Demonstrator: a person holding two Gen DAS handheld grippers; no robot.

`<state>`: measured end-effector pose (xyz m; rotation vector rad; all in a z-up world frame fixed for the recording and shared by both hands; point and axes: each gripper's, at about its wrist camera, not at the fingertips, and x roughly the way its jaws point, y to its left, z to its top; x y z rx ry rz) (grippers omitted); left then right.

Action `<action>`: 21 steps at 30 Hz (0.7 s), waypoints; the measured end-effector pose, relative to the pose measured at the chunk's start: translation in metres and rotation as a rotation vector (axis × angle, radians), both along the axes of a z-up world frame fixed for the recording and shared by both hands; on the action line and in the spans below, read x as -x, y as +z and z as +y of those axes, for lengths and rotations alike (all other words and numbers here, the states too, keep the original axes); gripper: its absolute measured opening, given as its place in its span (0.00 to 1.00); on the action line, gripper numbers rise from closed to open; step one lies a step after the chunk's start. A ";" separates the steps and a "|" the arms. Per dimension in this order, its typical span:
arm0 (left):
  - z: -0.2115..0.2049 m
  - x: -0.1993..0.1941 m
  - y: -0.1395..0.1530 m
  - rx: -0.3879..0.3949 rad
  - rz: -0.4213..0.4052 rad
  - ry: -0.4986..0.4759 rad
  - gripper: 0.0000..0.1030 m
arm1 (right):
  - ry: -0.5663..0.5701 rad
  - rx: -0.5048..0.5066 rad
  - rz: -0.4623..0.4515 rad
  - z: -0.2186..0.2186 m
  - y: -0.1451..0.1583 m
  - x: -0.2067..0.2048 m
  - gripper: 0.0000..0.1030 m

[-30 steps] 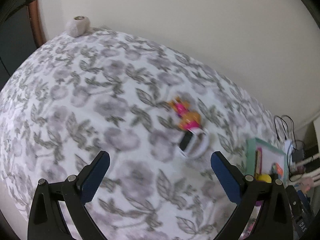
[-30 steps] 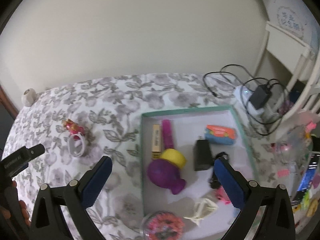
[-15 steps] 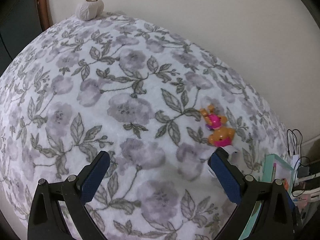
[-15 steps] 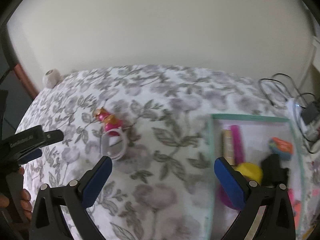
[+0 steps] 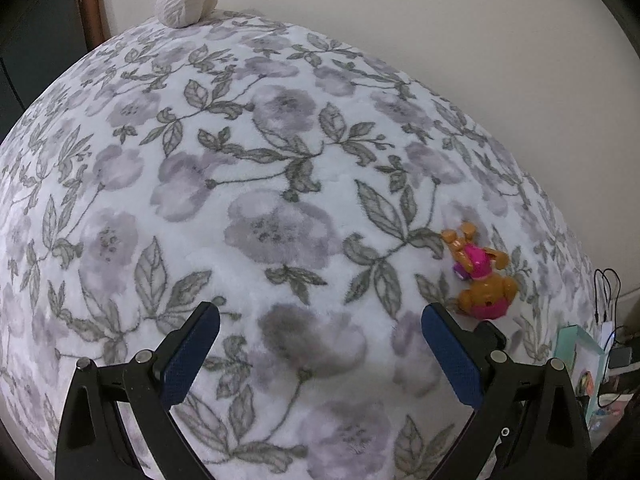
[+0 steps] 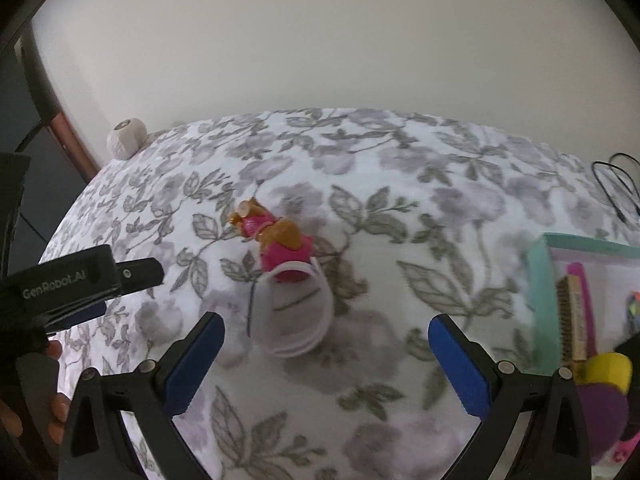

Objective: Organize rigid objects
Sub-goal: 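Move right gripper to the white smartwatch while left gripper approaches the toy figurine, then grasp the white smartwatch with right gripper while left gripper grasps the orange-pink figurine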

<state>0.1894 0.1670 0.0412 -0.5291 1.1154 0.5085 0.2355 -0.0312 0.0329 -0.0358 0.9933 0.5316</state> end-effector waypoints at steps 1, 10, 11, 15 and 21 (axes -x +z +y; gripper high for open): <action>0.001 0.001 -0.001 0.003 0.001 0.006 0.98 | 0.000 -0.003 -0.001 0.002 -0.001 0.000 1.00; 0.002 0.000 -0.002 0.018 -0.025 0.011 0.98 | -0.005 -0.032 0.012 0.014 -0.013 -0.006 0.86; 0.002 0.000 -0.002 0.016 -0.024 0.011 0.98 | -0.004 -0.031 0.013 0.016 -0.014 -0.006 0.86; 0.003 0.000 -0.004 0.022 -0.027 0.019 0.98 | -0.010 -0.026 0.015 0.019 -0.019 -0.010 0.82; 0.003 0.000 -0.006 0.017 -0.026 0.019 0.98 | -0.017 -0.020 0.013 0.020 -0.022 -0.010 0.72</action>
